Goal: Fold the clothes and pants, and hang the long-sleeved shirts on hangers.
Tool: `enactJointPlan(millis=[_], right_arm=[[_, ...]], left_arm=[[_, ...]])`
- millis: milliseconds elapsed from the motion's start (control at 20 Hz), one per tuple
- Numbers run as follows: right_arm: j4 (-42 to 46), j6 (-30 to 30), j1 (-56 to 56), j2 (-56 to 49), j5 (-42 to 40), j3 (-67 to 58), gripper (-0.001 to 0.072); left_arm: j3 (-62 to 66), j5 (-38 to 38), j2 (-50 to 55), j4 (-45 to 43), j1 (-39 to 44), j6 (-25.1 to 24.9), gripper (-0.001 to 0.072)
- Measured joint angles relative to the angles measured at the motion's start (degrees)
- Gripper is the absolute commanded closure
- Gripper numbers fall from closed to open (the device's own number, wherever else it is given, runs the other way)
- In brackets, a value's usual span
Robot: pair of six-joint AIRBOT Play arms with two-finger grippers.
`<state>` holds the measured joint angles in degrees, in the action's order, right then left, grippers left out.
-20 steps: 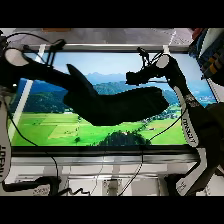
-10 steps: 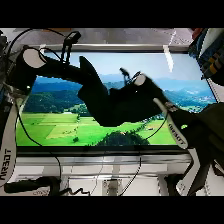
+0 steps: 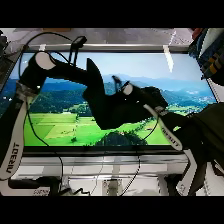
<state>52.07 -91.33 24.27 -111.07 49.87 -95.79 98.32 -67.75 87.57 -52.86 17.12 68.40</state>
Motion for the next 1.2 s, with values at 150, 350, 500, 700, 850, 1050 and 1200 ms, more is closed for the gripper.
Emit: enactJointPlan(millis=[150,350,500,700,850,1050,1200], right_arm=[[3.43,-1.38,-7.72,2.49,5.03,0.04,0.0676],[6.64,-2.1,-18.88,7.26,10.86,0.09,0.0676],[7.8,-2.05,-25.53,10.97,13.25,0.09,0.0676],[9.18,-1.03,-31.65,14.69,14.97,0.09,0.0676],[9.62,-0.57,-33.68,16.0,15.63,0.09,0.0676],[11.61,0.98,-34.67,16.52,15.76,0.09,0.0675],[13.7,1.81,-34.86,16.7,15.65,0.09,0.0676]], left_arm=[[0.0,2.93,3.65,3.87,2.23,-0.02,0.0676],[0.0,11.69,9.33,10.32,7.61,-0.09,0.0678],[0.31,21.14,12.81,13.7,12.9,-0.22,0.0678],[1.09,37.05,16.65,15.58,20.48,0.57,0.0677],[2.36,47.63,19.43,16.02,25.0,2.19,0.0392],[3.19,55.28,20.52,16.28,28.3,3.19,0.0005],[3.41,57.44,19.5,15.82,28.59,3.43,0.0006]])
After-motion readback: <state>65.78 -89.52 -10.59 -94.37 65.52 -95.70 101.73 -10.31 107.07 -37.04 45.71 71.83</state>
